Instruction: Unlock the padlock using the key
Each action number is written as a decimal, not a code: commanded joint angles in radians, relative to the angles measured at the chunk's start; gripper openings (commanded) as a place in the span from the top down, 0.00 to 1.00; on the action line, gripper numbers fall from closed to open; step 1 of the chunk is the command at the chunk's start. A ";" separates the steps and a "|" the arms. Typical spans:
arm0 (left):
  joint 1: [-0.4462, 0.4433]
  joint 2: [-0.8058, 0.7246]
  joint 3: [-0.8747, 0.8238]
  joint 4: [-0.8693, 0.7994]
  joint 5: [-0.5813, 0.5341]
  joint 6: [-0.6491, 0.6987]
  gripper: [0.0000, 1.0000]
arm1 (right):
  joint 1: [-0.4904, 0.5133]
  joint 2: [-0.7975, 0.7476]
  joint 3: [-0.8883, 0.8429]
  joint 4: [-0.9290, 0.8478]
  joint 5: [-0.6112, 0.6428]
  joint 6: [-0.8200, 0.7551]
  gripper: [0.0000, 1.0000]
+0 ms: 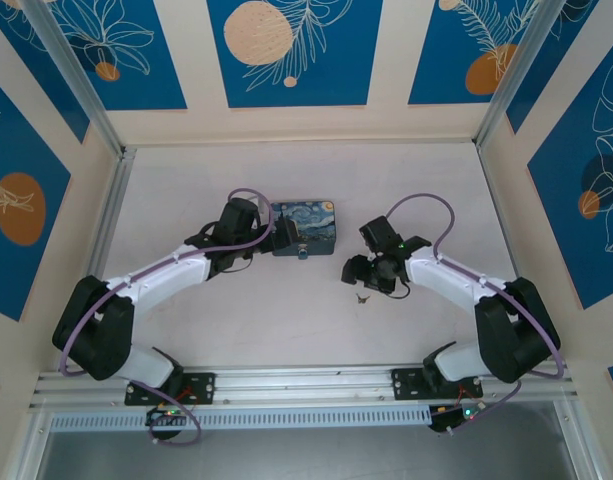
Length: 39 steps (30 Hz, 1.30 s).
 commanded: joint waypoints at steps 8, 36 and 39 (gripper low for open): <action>-0.009 0.000 0.028 -0.009 -0.006 0.003 0.00 | 0.067 0.114 0.052 -0.081 0.076 -0.118 0.48; -0.010 0.016 0.036 -0.006 -0.009 0.008 0.00 | 0.130 0.151 0.036 -0.110 0.099 -0.117 0.61; -0.009 0.016 0.037 -0.005 -0.007 0.009 0.00 | 0.132 0.155 0.029 -0.109 0.103 -0.115 0.65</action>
